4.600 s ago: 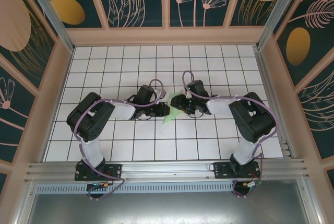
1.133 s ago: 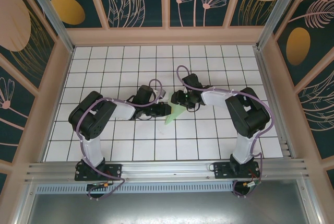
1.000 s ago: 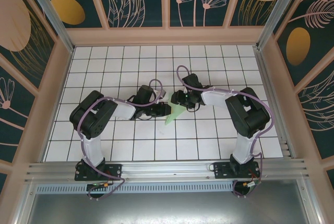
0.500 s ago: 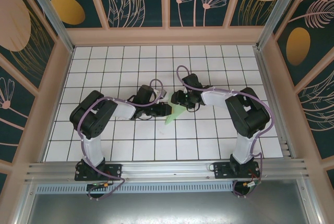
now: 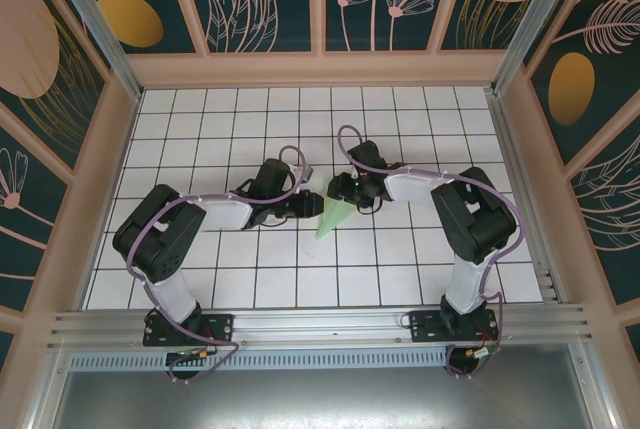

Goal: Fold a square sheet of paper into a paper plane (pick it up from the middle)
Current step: Fourth fold the wing at the center of the table.

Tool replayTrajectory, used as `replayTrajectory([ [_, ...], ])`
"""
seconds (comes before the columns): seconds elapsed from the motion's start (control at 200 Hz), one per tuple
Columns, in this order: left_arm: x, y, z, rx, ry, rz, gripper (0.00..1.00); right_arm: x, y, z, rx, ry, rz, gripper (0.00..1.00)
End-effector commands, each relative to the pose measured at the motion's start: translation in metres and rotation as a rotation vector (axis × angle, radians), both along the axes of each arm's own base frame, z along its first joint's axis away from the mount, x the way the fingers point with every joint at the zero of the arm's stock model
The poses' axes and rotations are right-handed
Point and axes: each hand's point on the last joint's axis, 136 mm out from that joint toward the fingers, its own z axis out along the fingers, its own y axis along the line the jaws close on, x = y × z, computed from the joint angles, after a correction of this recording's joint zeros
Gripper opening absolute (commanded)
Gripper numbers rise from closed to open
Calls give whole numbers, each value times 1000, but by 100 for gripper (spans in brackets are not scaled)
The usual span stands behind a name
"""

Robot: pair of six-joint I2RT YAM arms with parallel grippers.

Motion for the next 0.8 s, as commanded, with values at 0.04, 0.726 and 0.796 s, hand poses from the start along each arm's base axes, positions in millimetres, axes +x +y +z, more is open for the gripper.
replayTrajectory([
  [0.04, -1, 2, 7, -7, -29, -5, 21, -38, -27, -53, -153, 175, -13, 55],
  [0.726, -15, -15, -16, -1, 45, -78, 18, -42, -29, -60, -177, 205, -26, 55],
  [0.796, -13, -14, -18, 7, 45, -66, 18, -43, -30, -61, -182, 209, -23, 55],
])
